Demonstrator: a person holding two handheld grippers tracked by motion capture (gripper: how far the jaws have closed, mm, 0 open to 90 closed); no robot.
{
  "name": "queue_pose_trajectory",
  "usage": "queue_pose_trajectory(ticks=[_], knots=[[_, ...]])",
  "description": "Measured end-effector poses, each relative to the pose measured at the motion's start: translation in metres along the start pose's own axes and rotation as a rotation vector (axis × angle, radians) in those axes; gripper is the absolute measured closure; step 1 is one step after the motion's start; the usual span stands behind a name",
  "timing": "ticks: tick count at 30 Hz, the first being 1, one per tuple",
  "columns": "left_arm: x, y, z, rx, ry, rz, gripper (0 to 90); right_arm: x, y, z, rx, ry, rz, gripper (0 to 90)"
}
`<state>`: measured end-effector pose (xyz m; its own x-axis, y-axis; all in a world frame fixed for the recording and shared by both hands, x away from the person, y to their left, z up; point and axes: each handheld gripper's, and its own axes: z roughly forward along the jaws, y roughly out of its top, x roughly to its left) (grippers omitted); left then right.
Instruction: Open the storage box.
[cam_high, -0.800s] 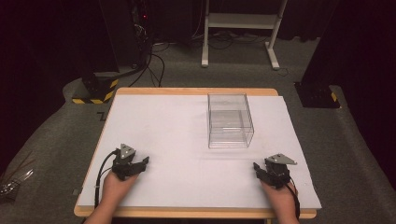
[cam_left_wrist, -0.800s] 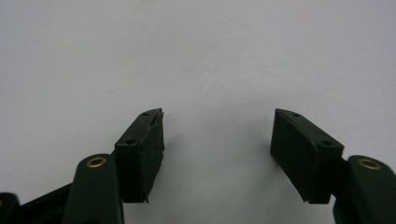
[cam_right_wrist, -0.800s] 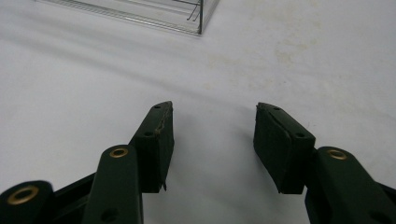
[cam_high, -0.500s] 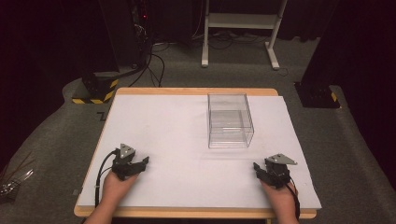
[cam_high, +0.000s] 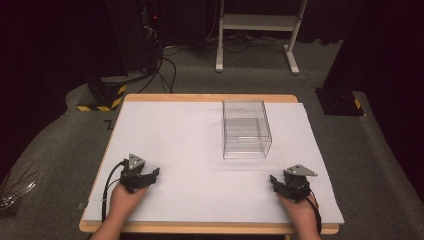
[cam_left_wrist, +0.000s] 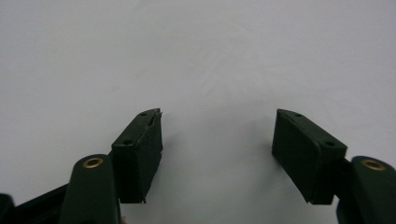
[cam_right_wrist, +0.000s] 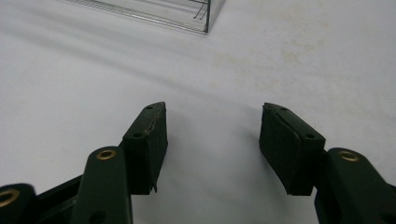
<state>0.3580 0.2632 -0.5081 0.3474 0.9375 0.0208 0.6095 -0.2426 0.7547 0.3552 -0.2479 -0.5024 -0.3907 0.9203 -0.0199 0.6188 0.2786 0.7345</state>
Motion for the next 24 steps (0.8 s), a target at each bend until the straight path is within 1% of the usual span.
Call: queue_pose_trajectory(ticks=[10,11,13,14,15,17,19,21,24], knots=[[0.001,0.000,0.000,-0.001,-0.001,-0.007,33.1,-0.001,0.000,0.000,-0.004,0.006,0.001,42.1],[0.001,0.000,0.000,-0.001,-0.001,-0.005,33.1,-0.002,0.000,-0.001,-0.013,0.010,0.011,42.4],[0.001,0.000,0.000,-0.002,-0.001,-0.004,33.1,-0.002,0.000,-0.002,-0.019,0.012,0.015,43.3],[0.001,0.000,0.000,0.000,-0.005,-0.009,33.1,-0.003,-0.001,-0.005,-0.046,0.025,0.016,44.5],[0.001,0.000,0.000,0.000,-0.006,-0.009,33.0,-0.003,-0.001,-0.006,-0.057,0.029,0.014,44.5],[0.001,0.000,0.000,0.000,-0.006,-0.009,32.9,-0.002,-0.001,-0.007,-0.062,0.031,0.017,44.5],[0.001,0.000,0.000,-0.001,-0.006,-0.005,32.6,-0.002,-0.001,-0.009,-0.082,0.035,-0.008,44.5],[0.001,0.000,0.000,0.000,0.001,-0.007,31.8,-0.001,-0.001,-0.011,-0.088,0.047,-0.009,45.1],[0.000,0.000,0.000,0.002,0.009,-0.009,29.8,0.002,0.001,-0.012,-0.100,0.050,-0.017,45.0]])
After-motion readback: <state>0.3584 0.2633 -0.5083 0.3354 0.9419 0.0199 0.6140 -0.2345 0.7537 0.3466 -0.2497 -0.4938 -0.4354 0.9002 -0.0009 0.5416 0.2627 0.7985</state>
